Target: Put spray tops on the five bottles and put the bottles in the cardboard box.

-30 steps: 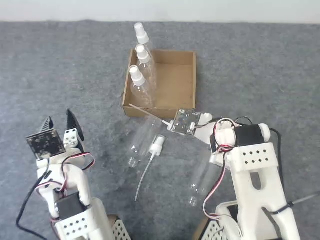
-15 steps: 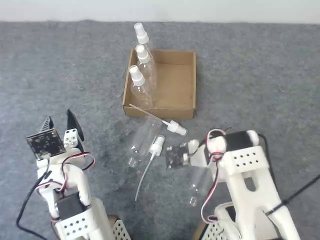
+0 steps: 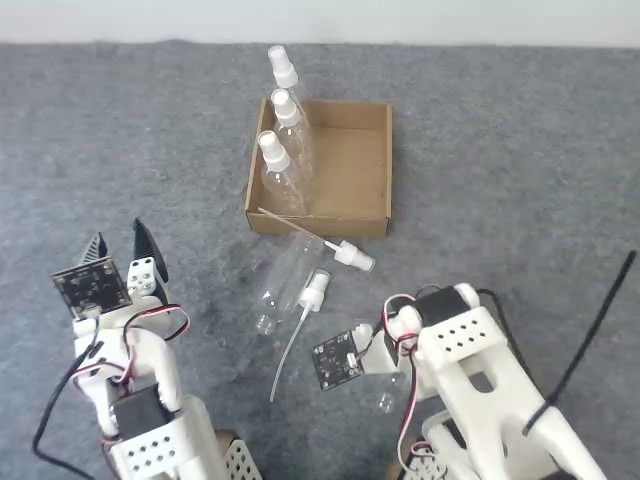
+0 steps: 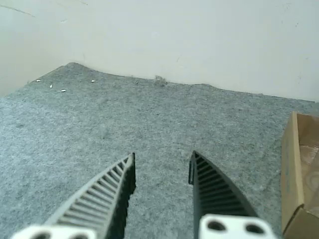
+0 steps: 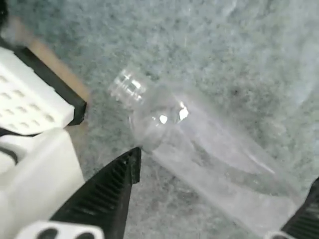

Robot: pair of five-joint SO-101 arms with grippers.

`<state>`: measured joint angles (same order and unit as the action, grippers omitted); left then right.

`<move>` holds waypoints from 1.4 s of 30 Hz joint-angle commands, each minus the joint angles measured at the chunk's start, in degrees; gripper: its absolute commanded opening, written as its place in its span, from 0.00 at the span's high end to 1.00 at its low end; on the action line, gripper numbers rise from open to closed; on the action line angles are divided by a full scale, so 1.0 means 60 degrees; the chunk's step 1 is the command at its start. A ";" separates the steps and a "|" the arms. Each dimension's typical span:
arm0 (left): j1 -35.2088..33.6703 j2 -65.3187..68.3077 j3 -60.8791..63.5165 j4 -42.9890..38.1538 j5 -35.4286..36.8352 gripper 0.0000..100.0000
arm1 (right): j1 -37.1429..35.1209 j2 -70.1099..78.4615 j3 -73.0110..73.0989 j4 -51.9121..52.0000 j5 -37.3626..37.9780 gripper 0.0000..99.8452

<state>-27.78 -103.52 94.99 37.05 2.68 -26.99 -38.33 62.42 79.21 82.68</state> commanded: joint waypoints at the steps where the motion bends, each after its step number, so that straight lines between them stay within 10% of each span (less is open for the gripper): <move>1: -0.0029 -0.0147 -0.0095 -0.0337 0.0000 0.84 | -0.0081 -0.0256 0.0147 -0.0476 0.0103 0.56; 17: -0.0029 -0.0147 -0.0081 -0.0337 0.0000 0.84 | -0.0022 -0.0359 0.0733 -0.2234 -0.1875 0.85; 42: -0.0029 -0.0147 -0.0081 -0.0337 0.0000 0.84 | 0.2967 -0.0271 -0.0952 -0.2220 -0.6681 0.86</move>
<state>-27.78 -103.52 94.99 37.05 2.68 -11.34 -38.42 60.75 66.73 44.79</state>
